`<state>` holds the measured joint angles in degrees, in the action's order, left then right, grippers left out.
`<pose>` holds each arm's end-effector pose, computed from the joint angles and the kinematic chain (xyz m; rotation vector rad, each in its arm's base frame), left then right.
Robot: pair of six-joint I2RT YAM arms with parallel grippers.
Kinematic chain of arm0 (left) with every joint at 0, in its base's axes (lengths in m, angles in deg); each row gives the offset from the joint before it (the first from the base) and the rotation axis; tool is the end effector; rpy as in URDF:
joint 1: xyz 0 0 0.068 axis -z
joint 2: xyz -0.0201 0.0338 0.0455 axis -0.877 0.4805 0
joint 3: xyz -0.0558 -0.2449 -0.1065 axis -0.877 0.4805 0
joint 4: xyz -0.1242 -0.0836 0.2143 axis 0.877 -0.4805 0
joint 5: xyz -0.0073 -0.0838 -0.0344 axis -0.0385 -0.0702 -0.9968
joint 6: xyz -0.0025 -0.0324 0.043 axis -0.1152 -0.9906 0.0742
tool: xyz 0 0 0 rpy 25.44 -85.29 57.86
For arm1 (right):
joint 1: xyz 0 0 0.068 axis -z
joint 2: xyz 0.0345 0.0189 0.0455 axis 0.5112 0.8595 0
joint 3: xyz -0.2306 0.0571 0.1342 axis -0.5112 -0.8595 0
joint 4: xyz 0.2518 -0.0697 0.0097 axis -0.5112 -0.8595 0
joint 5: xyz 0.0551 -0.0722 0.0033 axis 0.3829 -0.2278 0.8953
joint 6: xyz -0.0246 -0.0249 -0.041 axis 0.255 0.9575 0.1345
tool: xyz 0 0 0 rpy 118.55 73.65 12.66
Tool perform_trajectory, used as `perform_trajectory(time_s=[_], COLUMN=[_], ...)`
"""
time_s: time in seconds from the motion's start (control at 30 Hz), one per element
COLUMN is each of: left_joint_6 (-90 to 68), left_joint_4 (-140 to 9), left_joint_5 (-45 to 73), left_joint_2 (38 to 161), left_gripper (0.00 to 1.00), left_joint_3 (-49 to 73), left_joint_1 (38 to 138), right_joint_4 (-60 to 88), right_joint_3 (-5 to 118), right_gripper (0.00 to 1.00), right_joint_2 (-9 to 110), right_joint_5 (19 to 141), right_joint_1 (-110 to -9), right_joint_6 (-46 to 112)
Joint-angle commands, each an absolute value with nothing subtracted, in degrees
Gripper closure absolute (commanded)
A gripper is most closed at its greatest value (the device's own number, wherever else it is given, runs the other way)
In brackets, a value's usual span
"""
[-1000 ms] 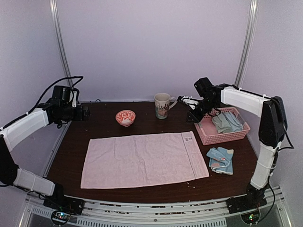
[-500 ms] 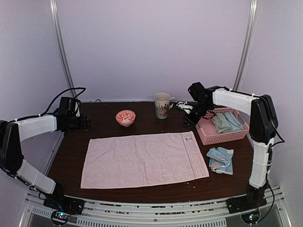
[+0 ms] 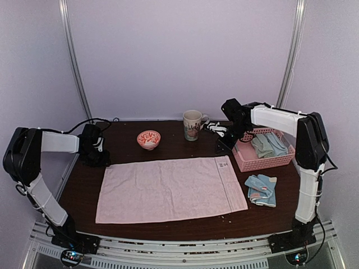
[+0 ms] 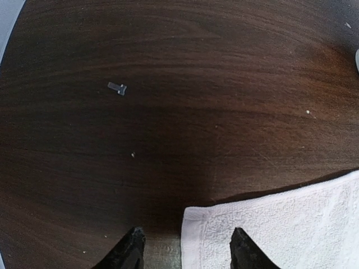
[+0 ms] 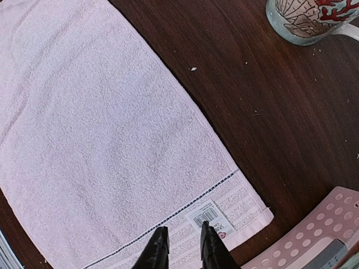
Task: Roll the towels
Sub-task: Move the towel to the center of the board, then pick up the towel from the center of the board.
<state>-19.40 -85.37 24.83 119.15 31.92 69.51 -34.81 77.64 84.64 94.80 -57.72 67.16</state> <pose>0.3147 -0.0438 0.1573 -0.2802 2.6226 -0.1018 0.3711 0.2041 0.2320 -1.3303 2.3681 0.5352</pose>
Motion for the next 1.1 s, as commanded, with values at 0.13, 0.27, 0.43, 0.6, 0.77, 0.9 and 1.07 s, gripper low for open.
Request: perform_trajectory(time_s=[0.13, 0.27, 0.43, 0.6, 0.77, 0.9, 1.07], left_joint_6=[-17.5, -17.0, -17.0, -18.2, -15.9, -14.4, -13.4], left_joint_4=[-87.0, -88.2, -90.0, -91.5, -89.5, -84.9, -82.8], left_joint_5=[25.7, 28.7, 32.4, 38.6, 32.5, 24.8, 21.4], left_joint_2=[123.2, 124.7, 126.4, 125.6, 124.8, 120.2, 116.7], left_gripper=[0.47, 0.47, 0.48, 0.49, 0.47, 0.44, 0.44], left_joint_3=[28.1, 27.9, 27.5, 27.7, 27.4, 28.8, 30.2], left_joint_1=[69.3, 69.4, 69.3, 68.6, 68.5, 68.4, 68.5], right_joint_4=[-36.2, -36.0, -34.0, -33.3, -32.8, -32.6, -35.1], right_joint_3=[78.4, 78.3, 78.8, 79.9, 81.3, 82.1, 86.0], right_gripper=[0.8, 0.8, 0.8, 0.82, 0.83, 0.83, 0.84], right_joint_2=[85.0, 84.8, 85.0, 87.0, 88.7, 90.9, 94.2], right_joint_5=[95.3, 94.7, 90.9, 85.8, 84.5, 83.0, 79.8], right_joint_1=[-59.3, -59.4, -59.4, -59.2, -58.4, -58.3, -58.3], right_joint_6=[68.3, 68.2, 66.0, 63.8, 61.9, 61.7, 59.7])
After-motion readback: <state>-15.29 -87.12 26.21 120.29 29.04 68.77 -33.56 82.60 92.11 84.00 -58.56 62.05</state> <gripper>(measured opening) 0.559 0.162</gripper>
